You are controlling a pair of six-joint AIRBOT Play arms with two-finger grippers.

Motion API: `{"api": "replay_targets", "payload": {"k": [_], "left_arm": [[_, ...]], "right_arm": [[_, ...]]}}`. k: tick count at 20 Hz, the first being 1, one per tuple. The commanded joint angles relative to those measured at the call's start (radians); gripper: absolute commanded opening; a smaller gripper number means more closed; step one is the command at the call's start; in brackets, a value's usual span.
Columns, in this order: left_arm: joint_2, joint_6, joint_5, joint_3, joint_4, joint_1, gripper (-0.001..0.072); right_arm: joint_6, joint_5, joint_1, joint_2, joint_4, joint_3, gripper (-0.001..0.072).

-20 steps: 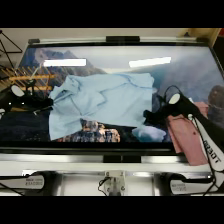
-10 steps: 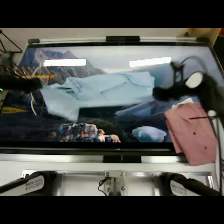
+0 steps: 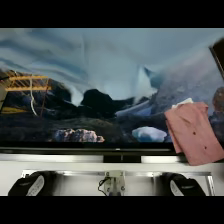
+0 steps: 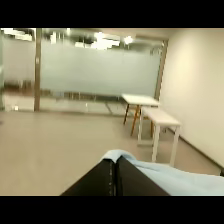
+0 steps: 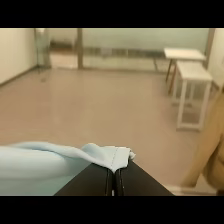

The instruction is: Fold the shirts.

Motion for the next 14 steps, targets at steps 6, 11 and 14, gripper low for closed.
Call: {"api": "replay_targets", "payload": {"k": [6, 11, 14], "left_arm": [[0.072, -0.03, -0.199, 0.037, 0.148, 0.001, 0.0027], [-0.064, -0.015, -0.375, -0.103, 0.151, 0.0, 0.0027], [-0.182, 0.005, -0.369, -0.272, 0.149, -0.002, 0.0027]], "right_arm": [[0.0, 0.216, 0.0, 0.062, -0.146, 0.037, 0.0047], [0.0, 0.465, 0.0, -0.198, -0.152, 0.036, 0.0047], [0.001, 0.485, 0.0, -0.433, -0.126, -0.016, 0.0047]]}}
